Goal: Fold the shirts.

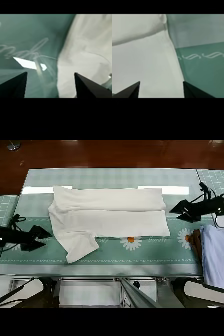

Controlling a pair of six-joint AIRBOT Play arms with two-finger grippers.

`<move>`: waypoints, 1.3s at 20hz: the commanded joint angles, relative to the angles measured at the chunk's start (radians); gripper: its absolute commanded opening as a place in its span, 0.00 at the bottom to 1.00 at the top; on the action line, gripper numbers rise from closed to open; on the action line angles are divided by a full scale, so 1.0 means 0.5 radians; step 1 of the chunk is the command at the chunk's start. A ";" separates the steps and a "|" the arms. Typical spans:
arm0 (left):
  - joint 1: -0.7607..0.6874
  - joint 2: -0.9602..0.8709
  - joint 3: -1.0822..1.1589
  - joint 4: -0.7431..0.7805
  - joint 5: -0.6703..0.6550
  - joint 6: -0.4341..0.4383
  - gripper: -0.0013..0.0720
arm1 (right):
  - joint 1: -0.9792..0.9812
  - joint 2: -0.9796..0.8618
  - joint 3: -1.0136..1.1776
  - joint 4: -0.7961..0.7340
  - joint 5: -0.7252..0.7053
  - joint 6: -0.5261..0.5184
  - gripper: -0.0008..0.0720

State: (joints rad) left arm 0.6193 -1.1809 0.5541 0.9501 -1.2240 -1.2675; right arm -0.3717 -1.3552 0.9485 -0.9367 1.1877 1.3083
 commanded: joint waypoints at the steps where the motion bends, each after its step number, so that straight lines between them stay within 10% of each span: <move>1: -0.034 0.116 -0.333 -0.443 0.195 0.217 0.97 | -0.013 0.142 -0.301 0.232 -0.124 -0.120 0.86; 9: -0.592 0.108 -0.401 -0.589 0.228 0.321 0.97 | -0.232 0.142 -0.161 0.265 0.007 -0.057 0.86; 10: -0.578 0.108 -0.397 -0.586 0.192 0.327 0.71 | -0.311 0.142 -0.140 0.195 0.053 -0.020 0.86; 11: -0.564 0.109 -0.381 -0.587 0.141 0.381 0.16 | -0.384 0.142 -0.140 0.081 0.127 0.033 0.86; 12: -0.562 0.108 -0.352 -0.588 0.090 0.434 0.05 | -0.415 0.142 -0.140 -0.109 0.224 0.080 0.86; 26: -0.562 0.110 -0.211 -0.607 0.085 0.454 0.05 | 0.202 -0.054 -0.278 -0.010 -0.119 0.306 0.86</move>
State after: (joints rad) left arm 0.3386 -1.1267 0.4366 0.6476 -1.1885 -1.0420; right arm -0.3305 -1.3369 0.7708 -0.9642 1.1652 1.4258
